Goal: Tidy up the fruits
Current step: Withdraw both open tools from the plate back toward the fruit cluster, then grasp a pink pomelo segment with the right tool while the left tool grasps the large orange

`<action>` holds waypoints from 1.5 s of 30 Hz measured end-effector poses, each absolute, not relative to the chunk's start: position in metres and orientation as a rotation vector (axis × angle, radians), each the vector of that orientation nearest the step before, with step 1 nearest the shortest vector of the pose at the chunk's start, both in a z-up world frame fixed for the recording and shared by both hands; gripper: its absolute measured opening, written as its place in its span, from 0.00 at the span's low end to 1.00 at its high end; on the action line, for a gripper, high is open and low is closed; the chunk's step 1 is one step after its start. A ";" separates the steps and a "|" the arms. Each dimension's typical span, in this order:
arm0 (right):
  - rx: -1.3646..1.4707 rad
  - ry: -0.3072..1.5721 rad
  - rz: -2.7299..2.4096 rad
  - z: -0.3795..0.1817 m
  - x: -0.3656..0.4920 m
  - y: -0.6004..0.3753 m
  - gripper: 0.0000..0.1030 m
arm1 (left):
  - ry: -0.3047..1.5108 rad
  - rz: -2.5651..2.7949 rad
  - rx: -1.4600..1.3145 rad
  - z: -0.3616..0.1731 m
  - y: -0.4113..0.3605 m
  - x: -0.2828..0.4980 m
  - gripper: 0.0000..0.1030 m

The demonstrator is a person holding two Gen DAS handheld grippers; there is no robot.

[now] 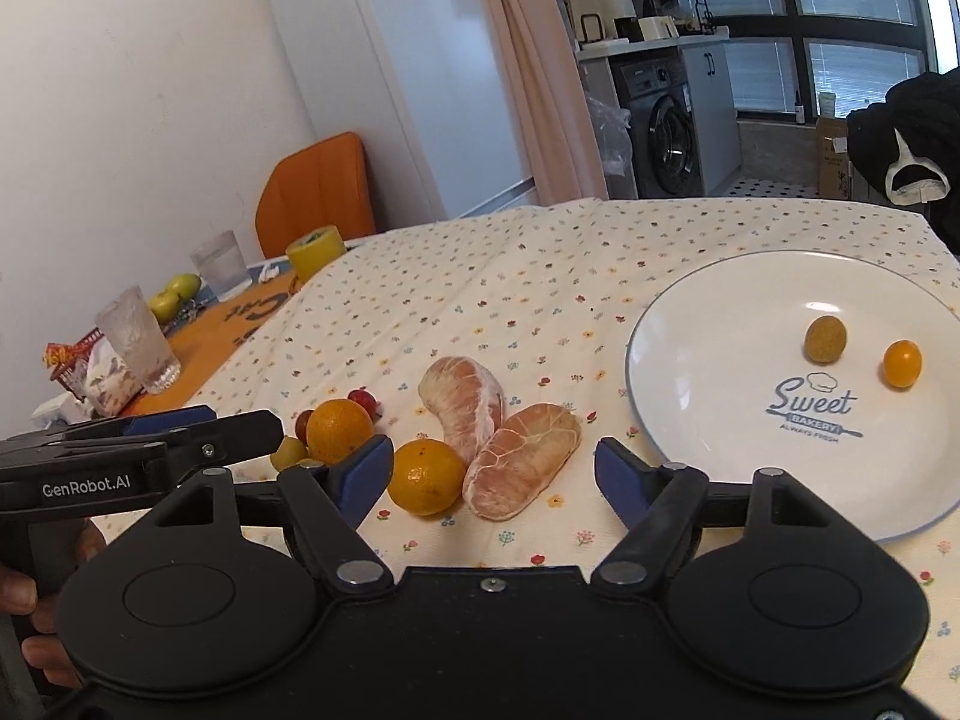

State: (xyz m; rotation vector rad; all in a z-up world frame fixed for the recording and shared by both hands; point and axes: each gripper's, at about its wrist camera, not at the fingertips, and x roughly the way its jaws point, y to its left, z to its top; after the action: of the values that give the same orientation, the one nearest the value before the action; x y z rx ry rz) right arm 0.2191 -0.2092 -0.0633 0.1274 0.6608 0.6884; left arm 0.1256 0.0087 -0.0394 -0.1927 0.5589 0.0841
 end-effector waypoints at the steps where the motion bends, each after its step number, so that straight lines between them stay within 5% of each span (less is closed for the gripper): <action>1: 0.123 0.667 0.686 -0.064 0.221 -0.206 0.66 | 0.563 0.081 -0.196 -0.041 0.009 0.128 0.75; 6: 0.116 0.700 0.668 -0.071 0.232 -0.197 0.50 | 0.590 0.062 -0.222 -0.047 0.014 0.138 0.63; 21: 0.053 0.732 0.611 -0.080 0.253 -0.177 0.48 | 0.631 0.001 -0.249 -0.056 0.021 0.166 0.46; 45: -0.070 0.730 0.568 -0.078 0.232 -0.189 0.40 | 0.702 0.018 -0.236 -0.075 0.021 0.183 0.44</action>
State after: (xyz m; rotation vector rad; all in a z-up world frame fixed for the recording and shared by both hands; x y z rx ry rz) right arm 0.2316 -0.1895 -0.0779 -0.0696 0.7303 0.5680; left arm 0.1834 0.0209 -0.0748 -0.2359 0.7018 0.0179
